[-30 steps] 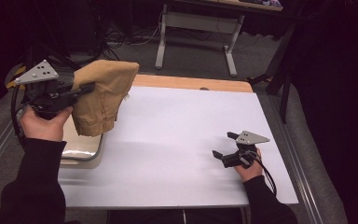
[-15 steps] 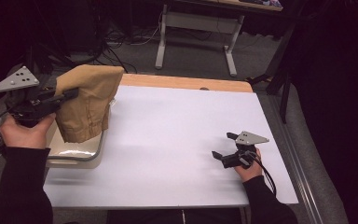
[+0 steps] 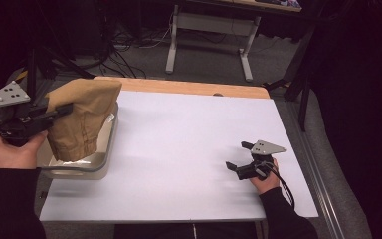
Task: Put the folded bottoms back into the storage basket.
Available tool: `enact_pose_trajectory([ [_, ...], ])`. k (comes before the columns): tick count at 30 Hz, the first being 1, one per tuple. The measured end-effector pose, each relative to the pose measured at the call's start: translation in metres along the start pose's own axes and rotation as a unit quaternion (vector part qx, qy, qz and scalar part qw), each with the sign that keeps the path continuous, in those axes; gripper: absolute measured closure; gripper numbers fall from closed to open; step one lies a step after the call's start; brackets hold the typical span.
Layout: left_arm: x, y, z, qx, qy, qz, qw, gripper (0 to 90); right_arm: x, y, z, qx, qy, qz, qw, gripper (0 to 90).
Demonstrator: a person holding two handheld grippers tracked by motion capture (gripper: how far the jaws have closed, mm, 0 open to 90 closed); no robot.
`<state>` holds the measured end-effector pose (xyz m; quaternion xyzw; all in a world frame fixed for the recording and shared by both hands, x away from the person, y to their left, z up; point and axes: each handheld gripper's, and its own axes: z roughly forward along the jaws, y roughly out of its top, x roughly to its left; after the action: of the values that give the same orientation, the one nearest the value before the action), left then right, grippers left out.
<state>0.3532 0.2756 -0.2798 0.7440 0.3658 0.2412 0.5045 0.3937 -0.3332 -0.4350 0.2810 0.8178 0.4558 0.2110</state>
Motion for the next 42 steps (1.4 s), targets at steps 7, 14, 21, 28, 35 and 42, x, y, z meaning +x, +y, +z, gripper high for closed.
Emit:
enact_pose_trajectory([
  [7,0.0,-0.01,-0.001,0.006,-0.011,-0.01,0.9999,83.1,0.0,0.0,0.0,0.001,0.0,-0.001,1.0,0.0],
  [14,0.0,-0.017,0.002,0.016,-0.024,-0.006,0.9996,83.0,0.0,0.0,0.0,0.001,-0.001,-0.001,1.0,0.0],
  [21,0.002,-0.023,0.009,0.023,-0.035,-0.01,0.9991,82.8,0.0,0.0,0.0,0.001,-0.001,0.0,1.0,0.0],
  [28,0.009,-0.026,0.014,0.023,-0.047,-0.023,0.9984,82.5,0.0,0.0,0.0,0.001,0.0,0.0,1.0,0.0],
  [35,0.017,-0.031,0.027,0.045,-0.047,-0.033,0.9973,82.2,0.0,0.0,0.0,0.0,0.001,0.0,1.0,0.0],
  [42,0.035,-0.039,0.041,0.067,-0.04,-0.052,0.9956,81.6,0.0,0.0,0.0,-0.001,0.003,0.001,1.0,0.0],
])
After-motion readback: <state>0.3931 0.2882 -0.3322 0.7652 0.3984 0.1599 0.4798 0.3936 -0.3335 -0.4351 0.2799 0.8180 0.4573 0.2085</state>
